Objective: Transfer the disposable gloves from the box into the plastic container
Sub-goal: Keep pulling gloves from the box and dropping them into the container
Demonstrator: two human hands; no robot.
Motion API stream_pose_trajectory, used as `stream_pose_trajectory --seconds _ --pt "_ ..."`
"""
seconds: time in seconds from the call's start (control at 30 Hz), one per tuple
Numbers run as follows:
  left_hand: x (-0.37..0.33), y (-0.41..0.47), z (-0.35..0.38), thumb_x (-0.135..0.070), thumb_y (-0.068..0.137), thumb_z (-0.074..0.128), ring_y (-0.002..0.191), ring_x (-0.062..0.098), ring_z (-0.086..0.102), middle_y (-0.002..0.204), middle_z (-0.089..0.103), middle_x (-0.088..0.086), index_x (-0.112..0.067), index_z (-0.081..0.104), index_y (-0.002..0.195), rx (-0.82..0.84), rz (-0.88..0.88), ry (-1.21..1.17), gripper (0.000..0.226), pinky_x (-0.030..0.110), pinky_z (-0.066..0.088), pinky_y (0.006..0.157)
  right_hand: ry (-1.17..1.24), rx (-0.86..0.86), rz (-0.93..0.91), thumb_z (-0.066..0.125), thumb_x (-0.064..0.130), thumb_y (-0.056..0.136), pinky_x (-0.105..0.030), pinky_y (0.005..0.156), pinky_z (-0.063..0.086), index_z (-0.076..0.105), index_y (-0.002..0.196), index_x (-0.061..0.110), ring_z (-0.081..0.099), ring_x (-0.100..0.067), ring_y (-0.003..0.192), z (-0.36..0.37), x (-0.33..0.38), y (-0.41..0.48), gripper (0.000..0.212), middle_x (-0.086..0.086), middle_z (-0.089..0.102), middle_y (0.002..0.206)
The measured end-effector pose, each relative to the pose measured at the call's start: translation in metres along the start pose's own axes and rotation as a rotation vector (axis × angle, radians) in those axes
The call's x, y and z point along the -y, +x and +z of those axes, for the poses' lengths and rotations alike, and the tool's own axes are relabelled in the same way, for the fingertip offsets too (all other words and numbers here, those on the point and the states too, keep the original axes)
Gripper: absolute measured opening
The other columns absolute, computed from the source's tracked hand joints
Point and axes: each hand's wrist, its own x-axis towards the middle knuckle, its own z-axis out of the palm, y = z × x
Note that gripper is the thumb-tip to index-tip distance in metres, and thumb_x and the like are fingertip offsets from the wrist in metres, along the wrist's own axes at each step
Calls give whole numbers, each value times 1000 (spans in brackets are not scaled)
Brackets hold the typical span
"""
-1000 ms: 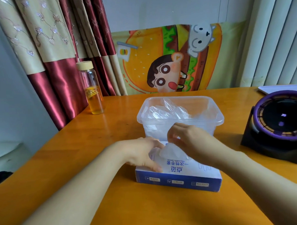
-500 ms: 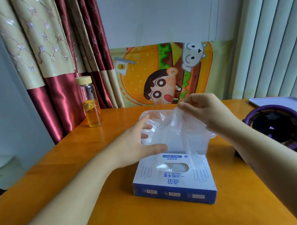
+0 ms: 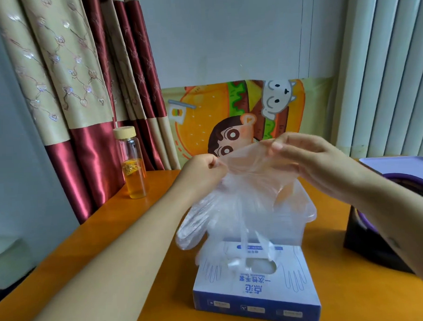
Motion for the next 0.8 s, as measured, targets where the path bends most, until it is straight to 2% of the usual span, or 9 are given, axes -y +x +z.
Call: stream_pose_trajectory --seconds 0.07,0.17,0.27,0.37,0.43,0.53,0.63,0.73,0.8 --pt "-3 9 -3 -20 91 58 49 5 49 64 54 1 -11 55 74 40 -28 -39 19 13 38 44 -271 148 -50 61 49 79 -21 97 39 73 88 27 54 4 112 -2 5 5 26 16 62 120" --pt "-3 20 -6 -24 92 60 44 -1 48 61 54 -4 -14 56 72 160 -41 -33 23 9 38 44 -593 171 -79 66 32 85 -1 86 34 72 91 33 48 12 103 -2 1 21 9 25 50 114" --pt "6 29 -9 -27 94 58 62 8 51 71 55 3 -9 59 80 343 -61 -151 22 16 43 57 -641 130 -60 67 19 86 -1 83 38 71 96 32 57 6 94 -3 -9 37 17 25 58 105" --pt "17 40 -10 -32 94 59 77 9 63 86 69 -3 -16 68 90 480 -103 -133 18 22 50 73 -621 17 1 67 7 83 1 69 44 74 97 22 65 3 77 -4 -23 53 22 11 72 92" --pt "26 53 -10 -35 92 61 91 7 65 99 71 -9 -28 68 95 434 -102 70 11 25 51 84 -623 -39 80 65 2 81 0 57 42 74 95 17 63 6 61 -3 -36 62 22 10 72 81" --pt "35 70 -11 -29 95 58 106 14 59 117 63 -6 -29 64 111 166 -128 479 17 35 46 96 -629 -3 207 65 2 83 -4 53 45 70 107 10 64 4 54 -3 -62 68 26 4 69 90" --pt "23 69 -3 -27 96 53 110 16 55 121 57 -9 -31 61 118 -86 160 716 24 37 39 99 -716 7 305 68 6 83 -6 52 45 65 119 10 63 3 54 -5 -87 65 36 4 67 102" --pt "6 58 16 -31 95 53 104 10 56 118 59 -13 -31 64 116 170 414 617 24 33 48 90 -842 41 378 71 10 80 -16 65 52 59 126 10 62 -7 68 -1 -101 62 47 -2 66 117" --pt "7 53 32 -40 94 53 108 10 56 126 60 -11 -30 62 124 514 324 676 33 30 47 92 -912 100 443 72 15 81 -21 69 55 55 130 9 65 -11 74 3 -106 62 53 -5 67 116"
